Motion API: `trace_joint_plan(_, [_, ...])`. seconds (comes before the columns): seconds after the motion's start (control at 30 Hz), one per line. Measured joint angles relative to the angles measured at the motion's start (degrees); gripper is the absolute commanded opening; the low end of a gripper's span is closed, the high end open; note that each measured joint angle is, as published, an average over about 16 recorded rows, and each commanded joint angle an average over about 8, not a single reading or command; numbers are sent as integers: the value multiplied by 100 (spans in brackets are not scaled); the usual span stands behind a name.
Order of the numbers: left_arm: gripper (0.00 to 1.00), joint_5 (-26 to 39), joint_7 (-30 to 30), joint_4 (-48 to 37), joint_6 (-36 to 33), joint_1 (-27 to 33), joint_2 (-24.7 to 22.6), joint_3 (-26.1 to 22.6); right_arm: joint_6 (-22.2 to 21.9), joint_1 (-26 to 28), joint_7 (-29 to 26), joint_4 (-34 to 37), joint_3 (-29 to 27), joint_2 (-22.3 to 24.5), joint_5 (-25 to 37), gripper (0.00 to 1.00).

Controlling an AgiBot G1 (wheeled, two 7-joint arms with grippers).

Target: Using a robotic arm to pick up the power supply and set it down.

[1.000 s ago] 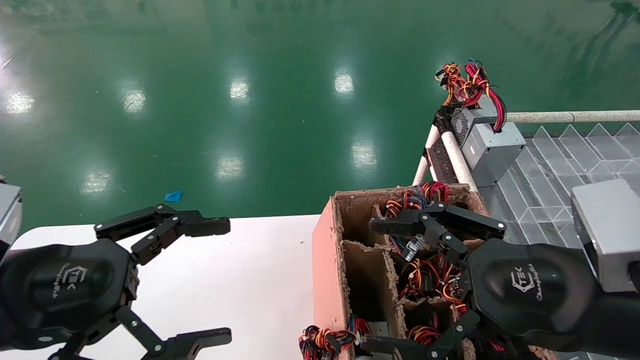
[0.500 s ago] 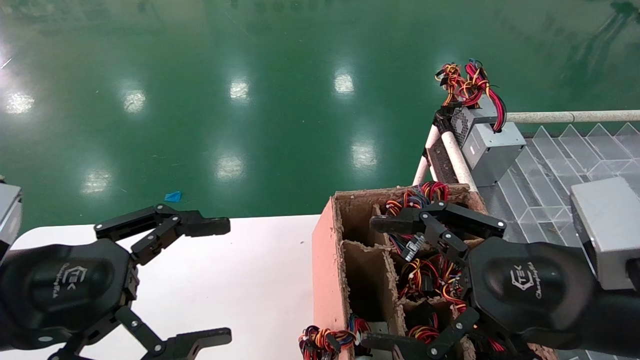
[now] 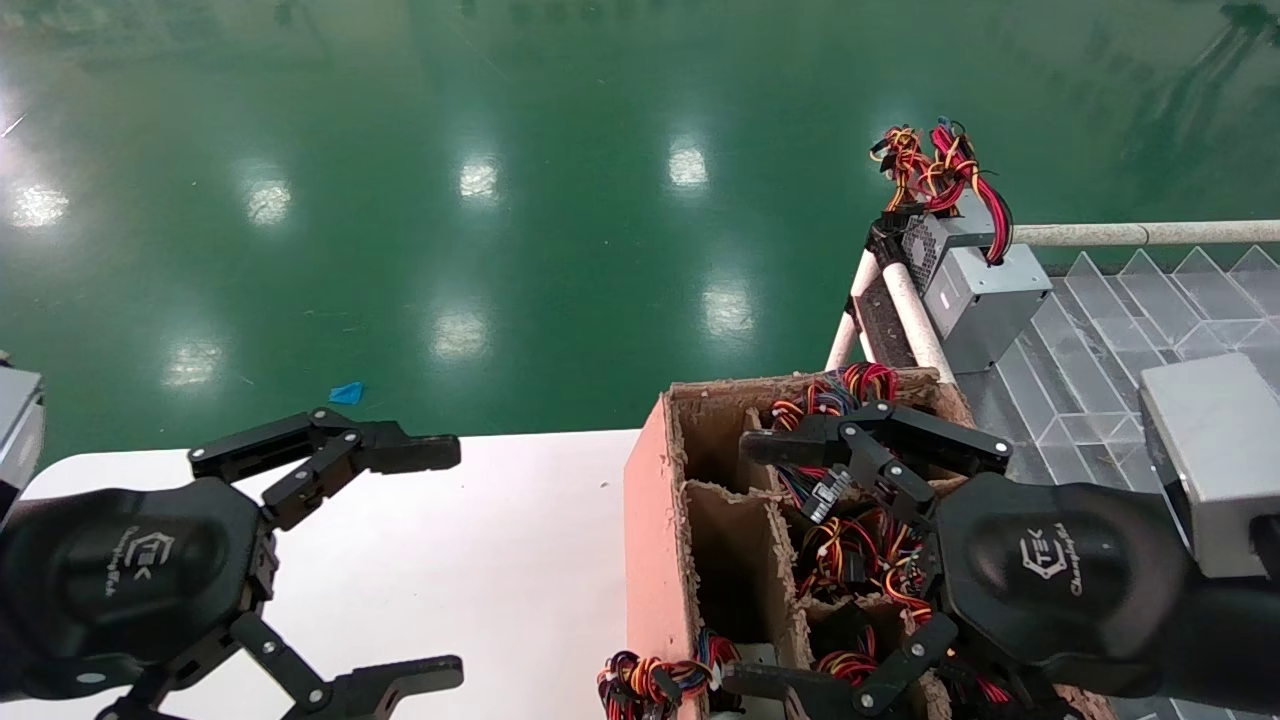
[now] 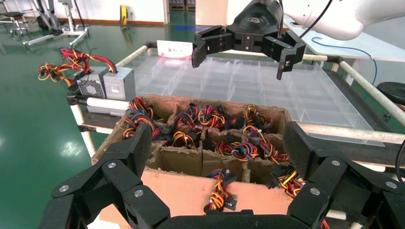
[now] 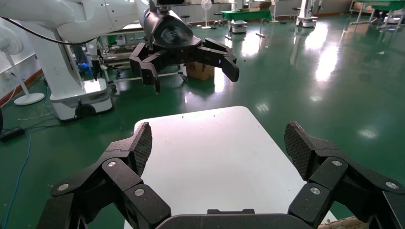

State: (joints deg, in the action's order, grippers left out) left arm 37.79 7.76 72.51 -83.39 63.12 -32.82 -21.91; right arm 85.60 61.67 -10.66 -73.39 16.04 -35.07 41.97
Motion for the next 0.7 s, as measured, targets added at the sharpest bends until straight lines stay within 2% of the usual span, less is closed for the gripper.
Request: trace_joint_plan(0.7, [100, 0, 0, 0, 0, 0, 0, 0, -1, 4, 0, 3, 0, 0, 1, 100])
